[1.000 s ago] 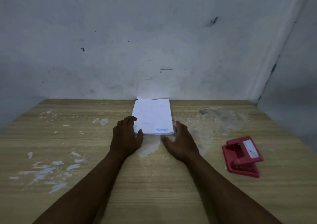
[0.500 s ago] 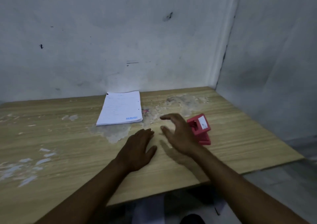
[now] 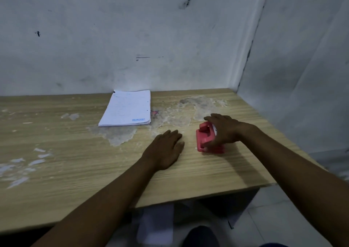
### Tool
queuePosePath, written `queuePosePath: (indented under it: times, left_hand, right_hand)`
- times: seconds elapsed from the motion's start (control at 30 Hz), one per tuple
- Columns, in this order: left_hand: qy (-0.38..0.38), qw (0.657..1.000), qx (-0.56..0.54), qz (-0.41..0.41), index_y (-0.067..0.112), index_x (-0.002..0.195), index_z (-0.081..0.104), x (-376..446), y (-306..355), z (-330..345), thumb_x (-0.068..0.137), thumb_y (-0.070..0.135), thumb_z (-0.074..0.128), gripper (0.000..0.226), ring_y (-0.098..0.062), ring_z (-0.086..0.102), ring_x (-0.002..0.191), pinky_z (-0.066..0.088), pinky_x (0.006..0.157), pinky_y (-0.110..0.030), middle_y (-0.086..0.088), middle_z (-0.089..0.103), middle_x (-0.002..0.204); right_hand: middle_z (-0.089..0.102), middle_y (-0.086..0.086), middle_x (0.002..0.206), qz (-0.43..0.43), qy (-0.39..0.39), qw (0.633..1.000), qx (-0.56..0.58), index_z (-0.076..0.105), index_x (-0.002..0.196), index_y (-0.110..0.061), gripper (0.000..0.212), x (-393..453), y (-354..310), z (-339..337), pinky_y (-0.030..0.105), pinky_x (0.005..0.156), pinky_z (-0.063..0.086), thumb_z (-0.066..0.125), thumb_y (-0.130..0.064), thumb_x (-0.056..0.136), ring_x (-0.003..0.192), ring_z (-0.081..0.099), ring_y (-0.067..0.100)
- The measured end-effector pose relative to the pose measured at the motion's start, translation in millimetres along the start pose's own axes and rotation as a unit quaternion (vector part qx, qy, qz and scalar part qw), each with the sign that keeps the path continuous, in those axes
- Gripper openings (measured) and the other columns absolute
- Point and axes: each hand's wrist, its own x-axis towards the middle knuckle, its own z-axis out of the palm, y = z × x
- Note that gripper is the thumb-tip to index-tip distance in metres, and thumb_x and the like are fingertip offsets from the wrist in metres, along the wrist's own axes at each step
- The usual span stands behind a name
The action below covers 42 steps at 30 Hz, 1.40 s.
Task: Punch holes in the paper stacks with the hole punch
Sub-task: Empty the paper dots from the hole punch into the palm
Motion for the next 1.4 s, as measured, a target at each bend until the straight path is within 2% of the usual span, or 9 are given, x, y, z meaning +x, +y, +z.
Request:
queuePosePath:
  times: [0.13, 0.37, 0.5, 0.73, 0.83, 1.03, 1.1, 1.27, 1.4]
  left_hand:
    - [0.012, 0.997, -0.066, -0.032, 0.029, 0.148, 0.043, 1, -3, -2, 0.103, 0.056, 0.015, 0.060, -0.014, 0.028, 0.147, 0.022, 0.120, -0.038, 0.006, 0.041, 0.156]
    - [0.031, 0.992, -0.117, -0.042, 0.034, 0.136, 0.057, 5, -8, 1, 0.099, 0.060, 0.008, 0.067, -0.010, 0.041, 0.138, 0.029, 0.117, -0.041, 0.010, 0.052, 0.145]
    - [0.039, 0.990, -0.128, -0.045, 0.035, 0.128, 0.062, 5, -7, 1, 0.100, 0.060, 0.010, 0.064, -0.009, 0.046, 0.132, 0.034, 0.113, -0.042, 0.011, 0.058, 0.137]
    - [0.043, 0.991, -0.122, -0.040, 0.036, 0.124, 0.063, 4, -5, 0, 0.100, 0.062, 0.010, 0.065, -0.008, 0.051, 0.123, 0.038, 0.109, -0.041, 0.012, 0.060, 0.130]
    - [0.045, 0.991, -0.123, -0.042, 0.037, 0.122, 0.063, 4, -4, 0, 0.098, 0.065, 0.009, 0.066, -0.008, 0.054, 0.118, 0.039, 0.107, -0.041, 0.013, 0.061, 0.125]
    - [0.048, 0.992, -0.113, -0.032, 0.036, 0.122, 0.063, 4, -5, 0, 0.098, 0.065, 0.009, 0.065, -0.008, 0.054, 0.116, 0.040, 0.105, -0.040, 0.014, 0.061, 0.121]
    - [0.050, 0.992, -0.115, -0.032, 0.036, 0.121, 0.063, 4, -4, 0, 0.098, 0.065, 0.009, 0.066, -0.008, 0.054, 0.115, 0.040, 0.105, -0.039, 0.014, 0.061, 0.121]
    - [0.048, 0.992, -0.111, -0.029, 0.037, 0.119, 0.062, 3, -2, -2, 0.097, 0.066, 0.009, 0.064, -0.011, 0.054, 0.115, 0.041, 0.104, -0.042, 0.011, 0.062, 0.120]
    - [0.049, 0.992, -0.115, -0.030, 0.037, 0.118, 0.062, 3, -2, -1, 0.097, 0.067, 0.008, 0.066, -0.011, 0.055, 0.114, 0.042, 0.103, -0.042, 0.011, 0.062, 0.119]
  right_hand:
    - [0.032, -0.003, 0.153, -0.035, 0.020, 0.995, 0.086, 0.030, 0.157, -0.024, 0.123, 5, 9, 5, 0.036, 0.105, 0.041, 0.088, -0.065, 0.056, 0.130, 0.042, 0.019]
    - [0.053, -0.007, 0.133, -0.057, 0.040, 0.945, 0.321, 0.045, 0.150, -0.017, 0.093, -4, 34, -19, 0.011, 0.079, 0.037, 0.089, -0.040, 0.071, 0.106, 0.054, 0.003]
    - [0.049, -0.006, 0.144, -0.052, 0.015, 0.931, 0.362, 0.044, 0.153, -0.023, 0.097, -8, 53, -28, 0.026, 0.100, 0.036, 0.085, -0.049, 0.069, 0.126, 0.047, 0.014]
    - [0.055, -0.011, 0.143, -0.033, -0.025, 0.902, 0.429, 0.052, 0.146, -0.027, 0.090, -20, 82, -13, 0.037, 0.113, 0.035, 0.083, -0.062, 0.069, 0.133, 0.048, 0.012]
    - [0.060, -0.011, 0.136, -0.023, -0.037, 0.888, 0.458, 0.057, 0.138, -0.031, 0.099, -25, 91, -7, 0.039, 0.115, 0.034, 0.085, -0.071, 0.052, 0.128, 0.052, 0.009]
    - [0.070, 0.011, 0.126, -0.037, -0.061, 0.831, 0.551, 0.070, 0.128, -0.017, 0.085, -33, 107, 4, 0.038, 0.106, 0.043, 0.089, -0.062, 0.059, 0.116, 0.066, 0.024]
    - [0.067, 0.019, 0.130, -0.038, -0.065, 0.812, 0.579, 0.070, 0.127, -0.014, 0.068, -38, 108, 6, 0.037, 0.101, 0.045, 0.082, -0.055, 0.074, 0.113, 0.067, 0.024]
    - [0.066, 0.004, 0.135, -0.020, -0.049, 0.868, 0.494, 0.069, 0.129, -0.028, 0.081, -39, 108, 2, 0.043, 0.116, 0.037, 0.086, -0.066, 0.060, 0.125, 0.060, 0.021]
    - [0.053, -0.008, 0.142, -0.001, 0.033, 0.948, 0.316, 0.052, 0.146, -0.029, 0.103, -38, 99, -8, 0.034, 0.103, 0.042, 0.083, -0.072, 0.057, 0.124, 0.052, 0.012]
